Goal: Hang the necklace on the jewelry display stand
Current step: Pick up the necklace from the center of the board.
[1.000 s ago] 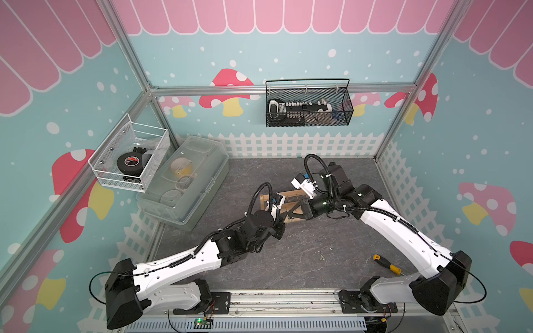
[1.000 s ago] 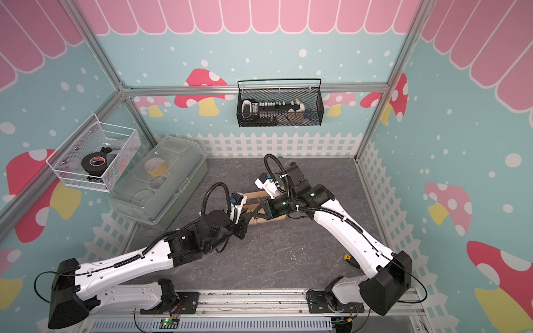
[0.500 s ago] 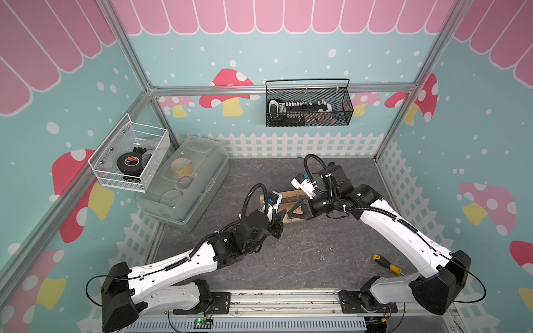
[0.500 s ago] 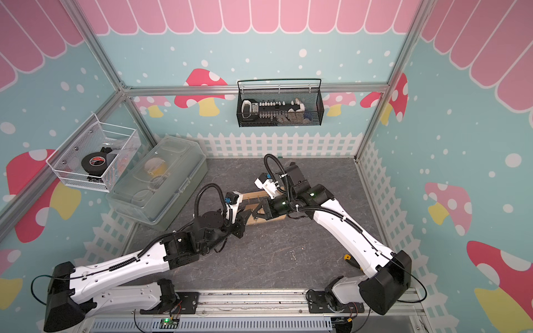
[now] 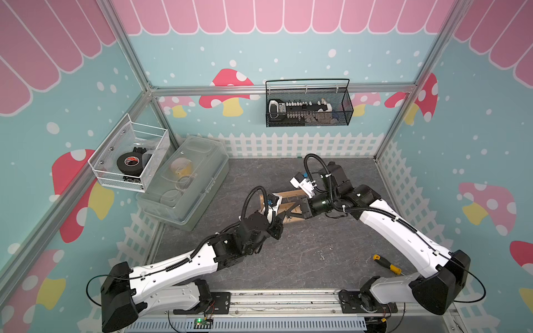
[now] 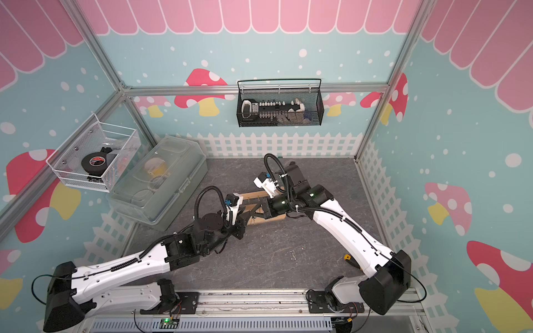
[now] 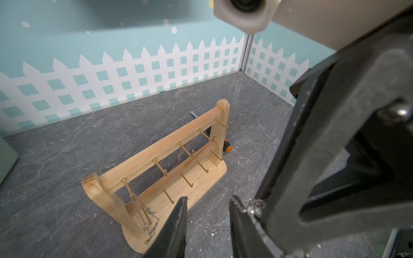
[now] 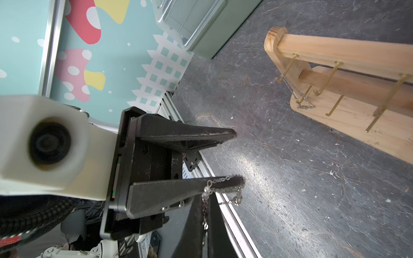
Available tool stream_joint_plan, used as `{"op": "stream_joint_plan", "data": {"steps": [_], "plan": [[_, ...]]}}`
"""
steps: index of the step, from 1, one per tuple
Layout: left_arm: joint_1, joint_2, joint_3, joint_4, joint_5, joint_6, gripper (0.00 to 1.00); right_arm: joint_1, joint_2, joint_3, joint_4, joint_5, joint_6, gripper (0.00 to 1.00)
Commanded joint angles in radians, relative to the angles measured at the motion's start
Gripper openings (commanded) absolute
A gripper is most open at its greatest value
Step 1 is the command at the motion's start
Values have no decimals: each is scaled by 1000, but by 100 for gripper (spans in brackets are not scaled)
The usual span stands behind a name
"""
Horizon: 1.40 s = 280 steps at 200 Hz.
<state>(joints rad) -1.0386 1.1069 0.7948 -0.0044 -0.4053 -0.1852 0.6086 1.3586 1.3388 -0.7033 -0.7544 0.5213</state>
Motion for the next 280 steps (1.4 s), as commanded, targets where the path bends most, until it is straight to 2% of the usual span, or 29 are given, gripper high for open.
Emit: {"op": "stream_joint_plan", "data": {"steps": [1, 190, 232, 280], "plan": [[-8, -24, -17, 50, -28, 37, 33, -4, 9, -7, 17, -25, 14, 6], [-8, -22, -45, 114, -41, 56, 36, -4, 10, -7, 40, -54, 39, 6], [-9, -18, -45, 137, -17, 70, 25, -5, 12, -6, 40, -59, 41, 6], [-9, -17, -48, 136, 15, 70, 19, -9, 12, -6, 39, -56, 40, 7]]}}
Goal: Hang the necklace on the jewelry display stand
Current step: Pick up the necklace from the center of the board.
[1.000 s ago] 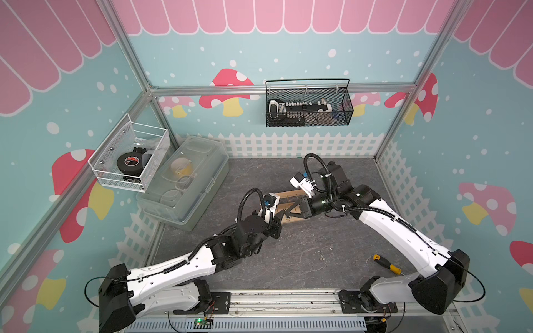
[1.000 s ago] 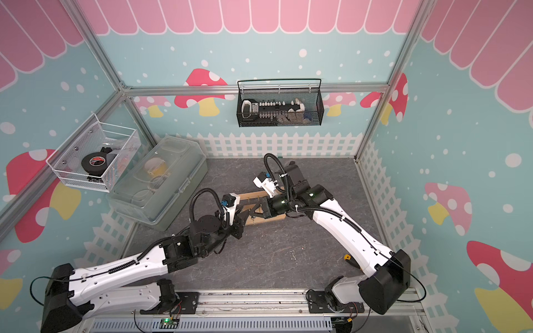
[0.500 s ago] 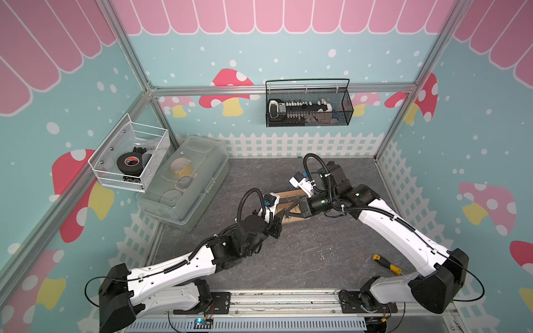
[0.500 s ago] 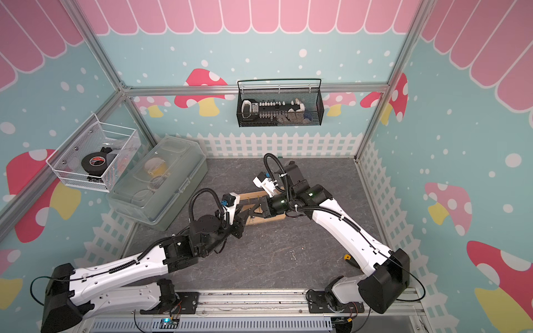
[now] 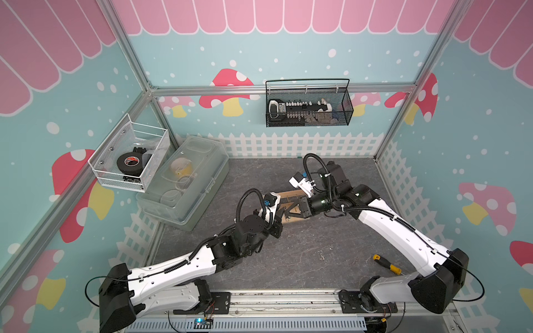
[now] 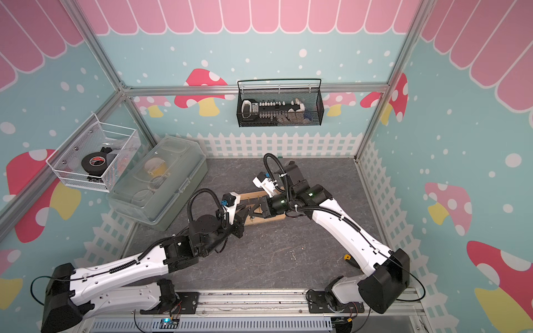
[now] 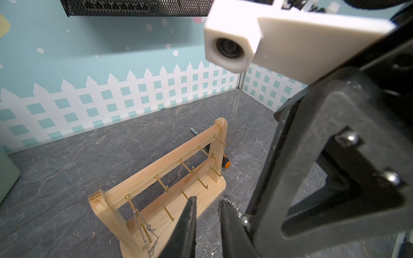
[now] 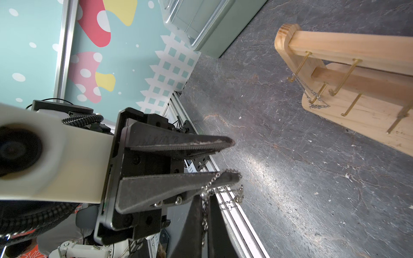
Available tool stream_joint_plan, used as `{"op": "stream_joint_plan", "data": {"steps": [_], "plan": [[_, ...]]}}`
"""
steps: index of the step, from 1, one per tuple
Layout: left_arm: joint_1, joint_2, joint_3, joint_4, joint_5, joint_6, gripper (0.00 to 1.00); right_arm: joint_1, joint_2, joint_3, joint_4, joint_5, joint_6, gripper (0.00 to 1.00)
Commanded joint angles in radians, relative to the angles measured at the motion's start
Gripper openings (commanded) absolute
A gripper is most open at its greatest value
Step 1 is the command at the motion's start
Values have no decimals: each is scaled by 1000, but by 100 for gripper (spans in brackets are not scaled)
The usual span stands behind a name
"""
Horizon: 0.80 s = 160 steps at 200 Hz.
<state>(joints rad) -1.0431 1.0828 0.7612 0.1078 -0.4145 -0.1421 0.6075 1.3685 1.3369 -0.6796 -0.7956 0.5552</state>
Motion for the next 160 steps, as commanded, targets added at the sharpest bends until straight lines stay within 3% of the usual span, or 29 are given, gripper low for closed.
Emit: {"op": "stream_joint_plan", "data": {"steps": [1, 97, 160], "plan": [[-4, 7, -14, 24, 24, 28, 19, -7, 2, -4, 15, -14, 6, 7], [-4, -21, -39, 45, 34, 23, 0, -15, -1, -14, 31, -14, 13, 9], [-4, -37, -53, 64, 19, 23, 0, -15, 2, -21, 36, -20, 17, 10]]}}
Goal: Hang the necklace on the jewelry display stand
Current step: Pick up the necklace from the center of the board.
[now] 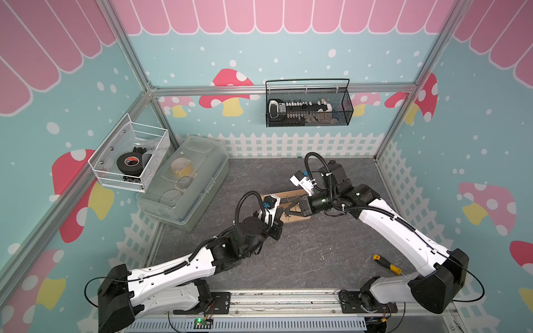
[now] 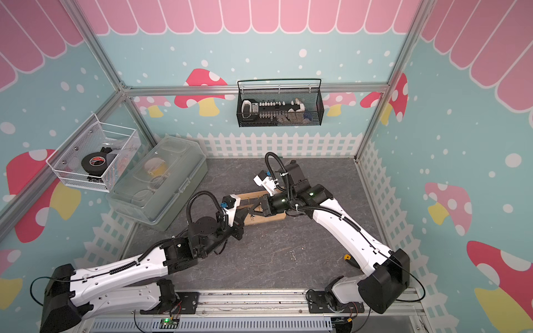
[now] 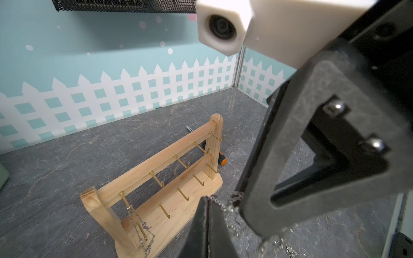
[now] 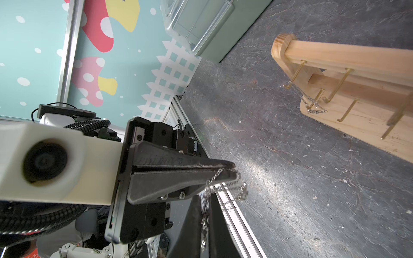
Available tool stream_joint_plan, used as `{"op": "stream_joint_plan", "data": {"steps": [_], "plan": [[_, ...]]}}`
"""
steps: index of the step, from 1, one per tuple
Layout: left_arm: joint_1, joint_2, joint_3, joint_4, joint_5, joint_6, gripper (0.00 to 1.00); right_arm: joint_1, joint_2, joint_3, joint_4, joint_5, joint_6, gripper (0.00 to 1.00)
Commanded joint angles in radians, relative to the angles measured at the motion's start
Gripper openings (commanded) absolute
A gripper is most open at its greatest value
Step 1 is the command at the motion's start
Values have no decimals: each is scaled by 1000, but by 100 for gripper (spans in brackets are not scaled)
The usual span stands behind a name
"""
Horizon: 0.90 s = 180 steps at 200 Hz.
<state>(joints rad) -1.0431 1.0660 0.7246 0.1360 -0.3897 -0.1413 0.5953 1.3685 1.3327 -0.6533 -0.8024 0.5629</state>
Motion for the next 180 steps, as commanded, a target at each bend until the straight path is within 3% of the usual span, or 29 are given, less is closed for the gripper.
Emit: {"op": "stream_joint_plan", "data": {"steps": [1, 101, 147, 180], "plan": [[-4, -21, -17, 36, -6, 21, 0, -3, 2, -17, 9, -14, 9, 10], [-4, -43, -34, 48, -22, 20, 0, -6, -9, -27, 21, 1, 11, 12], [-4, -55, -2, -10, -6, 40, 0, -11, -26, -46, -25, 116, -89, 20], [-4, -16, 125, -202, 43, 65, 0, -11, -76, -123, 78, 232, -131, 24]]}}
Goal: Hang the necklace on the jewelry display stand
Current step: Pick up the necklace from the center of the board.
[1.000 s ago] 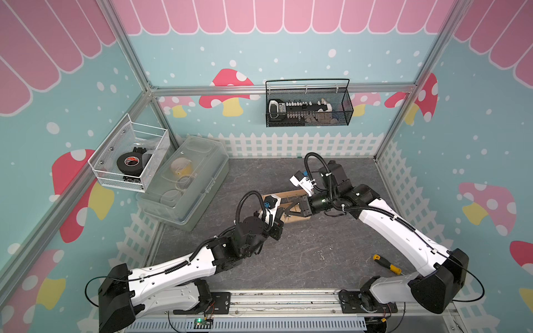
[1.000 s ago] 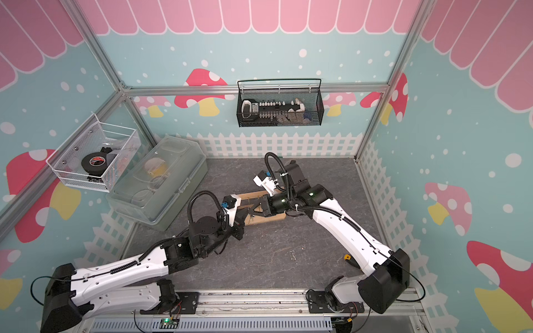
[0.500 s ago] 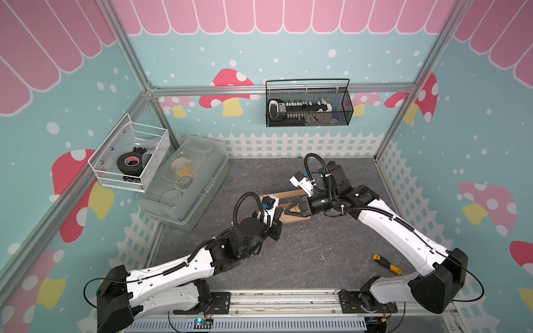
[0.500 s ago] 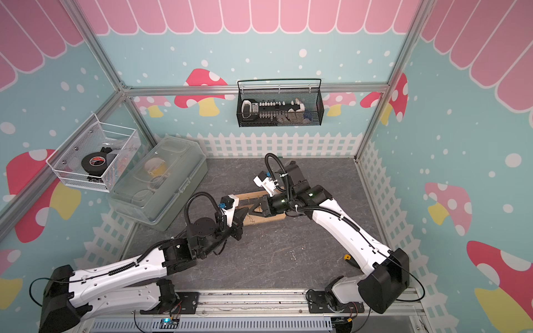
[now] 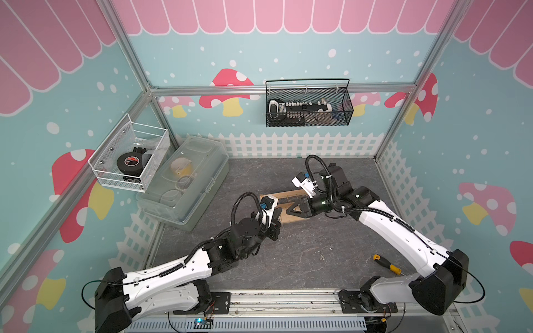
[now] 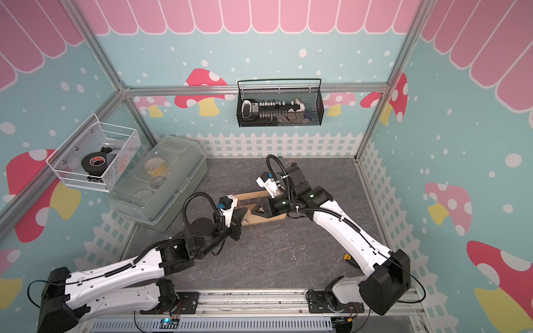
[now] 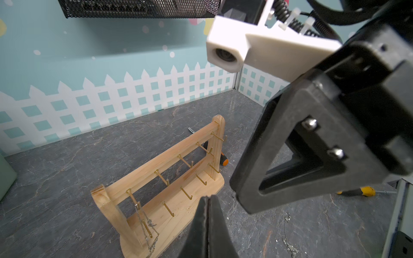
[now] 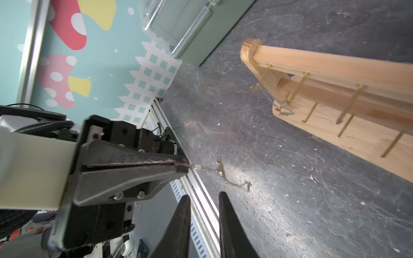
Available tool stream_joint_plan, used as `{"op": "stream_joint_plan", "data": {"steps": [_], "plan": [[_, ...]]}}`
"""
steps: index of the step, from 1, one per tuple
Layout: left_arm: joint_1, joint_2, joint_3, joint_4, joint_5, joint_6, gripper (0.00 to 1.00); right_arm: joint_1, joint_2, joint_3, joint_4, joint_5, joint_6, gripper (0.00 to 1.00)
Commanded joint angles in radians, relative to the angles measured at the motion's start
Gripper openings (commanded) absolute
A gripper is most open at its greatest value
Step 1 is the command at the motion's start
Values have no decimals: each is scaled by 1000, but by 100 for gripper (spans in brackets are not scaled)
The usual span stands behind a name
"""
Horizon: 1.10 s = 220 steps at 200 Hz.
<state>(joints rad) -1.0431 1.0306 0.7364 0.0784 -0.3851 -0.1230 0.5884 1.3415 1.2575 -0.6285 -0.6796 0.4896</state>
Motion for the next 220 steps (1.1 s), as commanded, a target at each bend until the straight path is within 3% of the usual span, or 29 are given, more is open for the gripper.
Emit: {"op": "stream_joint_plan", "data": {"steps": [1, 46, 89, 220], "plan": [[-4, 21, 119, -153, 40, 46, 0, -4, -50, -49, 55, 115, -60, 24], [0, 40, 218, -312, 118, 29, 0, -3, -124, -172, 220, 179, -81, 26], [0, 51, 269, -407, 111, 51, 0, 7, -189, -221, 305, 166, -128, 30], [-1, 62, 348, -491, 123, 90, 0, 71, -192, -253, 395, 116, -198, 33]]}}
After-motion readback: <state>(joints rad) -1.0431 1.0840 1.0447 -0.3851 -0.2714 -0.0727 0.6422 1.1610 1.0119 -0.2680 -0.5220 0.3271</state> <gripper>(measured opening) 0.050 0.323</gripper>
